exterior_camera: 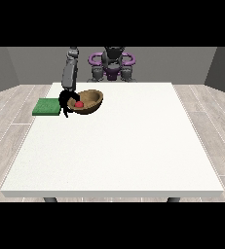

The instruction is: Pick the cup and pour the ball into the bowl, then pick the bowl and place it on the pad

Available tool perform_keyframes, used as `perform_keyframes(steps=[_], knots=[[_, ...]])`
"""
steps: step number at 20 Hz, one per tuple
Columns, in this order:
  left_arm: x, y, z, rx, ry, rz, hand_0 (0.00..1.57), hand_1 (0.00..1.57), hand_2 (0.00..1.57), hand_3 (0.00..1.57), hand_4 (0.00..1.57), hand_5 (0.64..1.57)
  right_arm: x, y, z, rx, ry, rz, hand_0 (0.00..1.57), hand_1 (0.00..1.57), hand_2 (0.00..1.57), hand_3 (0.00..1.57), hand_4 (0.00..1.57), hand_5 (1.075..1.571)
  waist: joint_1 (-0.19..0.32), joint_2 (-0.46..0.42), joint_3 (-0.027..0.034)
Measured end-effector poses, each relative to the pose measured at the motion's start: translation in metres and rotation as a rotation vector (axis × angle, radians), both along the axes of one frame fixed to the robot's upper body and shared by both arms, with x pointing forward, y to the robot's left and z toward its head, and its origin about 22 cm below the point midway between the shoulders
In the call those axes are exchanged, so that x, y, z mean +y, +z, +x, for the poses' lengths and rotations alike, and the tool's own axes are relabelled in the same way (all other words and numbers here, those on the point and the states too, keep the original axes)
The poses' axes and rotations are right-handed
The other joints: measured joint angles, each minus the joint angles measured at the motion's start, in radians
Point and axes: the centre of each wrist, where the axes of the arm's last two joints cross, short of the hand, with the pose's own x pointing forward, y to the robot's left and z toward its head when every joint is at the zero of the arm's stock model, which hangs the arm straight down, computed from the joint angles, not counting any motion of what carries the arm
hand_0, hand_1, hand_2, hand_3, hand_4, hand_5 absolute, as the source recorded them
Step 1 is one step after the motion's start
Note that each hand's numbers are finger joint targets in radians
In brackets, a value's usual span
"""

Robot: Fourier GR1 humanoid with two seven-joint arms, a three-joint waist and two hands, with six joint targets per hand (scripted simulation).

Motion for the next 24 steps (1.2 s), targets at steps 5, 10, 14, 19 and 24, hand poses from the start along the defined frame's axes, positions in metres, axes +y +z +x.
perform_keyframes(steps=[5, 10, 14, 19, 24], knots=[[0.003, 0.002, -0.003, -0.017, -0.014, -0.01, 0.0, 0.0, 0.0, 0.0, 1.14, 1.52, -0.007, 0.001, -0.008, -0.003, -0.055, -0.04, 1.57, 1.57, 1.57, 1.37, 0.96, 1.536, 0.029, 0.011, 0.004], [0.013, -0.004, -0.002, 0.012, -0.011, -0.027, 0.0, 0.0, 0.0, 0.0, 1.19, 1.526, -0.011, 0.007, -0.01, 0.061, -0.072, -0.067, 1.57, 1.57, 1.57, 1.18, 1.0, 1.545, 0.038, -0.007, 0.0224], [0.023, -0.015, -0.001, 0.058, 0.016, -0.034, 0.0, 0.0, 0.0, 0.0, 1.2, 1.539, -0.014, 0.019, -0.004, 0.169, -0.035, -0.06, 1.57, 1.57, 1.57, 1.03, 1.04, 1.558, 0.027, -0.042, 0.0425], [0.04, -0.029, -0.004, 0.079, 0.055, -0.042, 0.0, 0.0, 0.0, 0.0, 1.2, 1.54, -0.08, 0.063, -0.008, 0.318, -0.086, -0.188, 1.57, 1.57, 1.57, 0.72, 1.05, 1.563, -0.029, -0.053, 0.0368], [0.06, -0.044, -0.01, 0.118, 0.1, -0.047, 0.0, 0.0, 0.0, 0.0, 1.21, 1.543, -0.134, 0.119, -0.01, 0.413, -0.124, -0.291, 1.57, 1.57, 1.57, 0.67, 1.07, 1.566, -0.088, -0.079, 0.0362]])
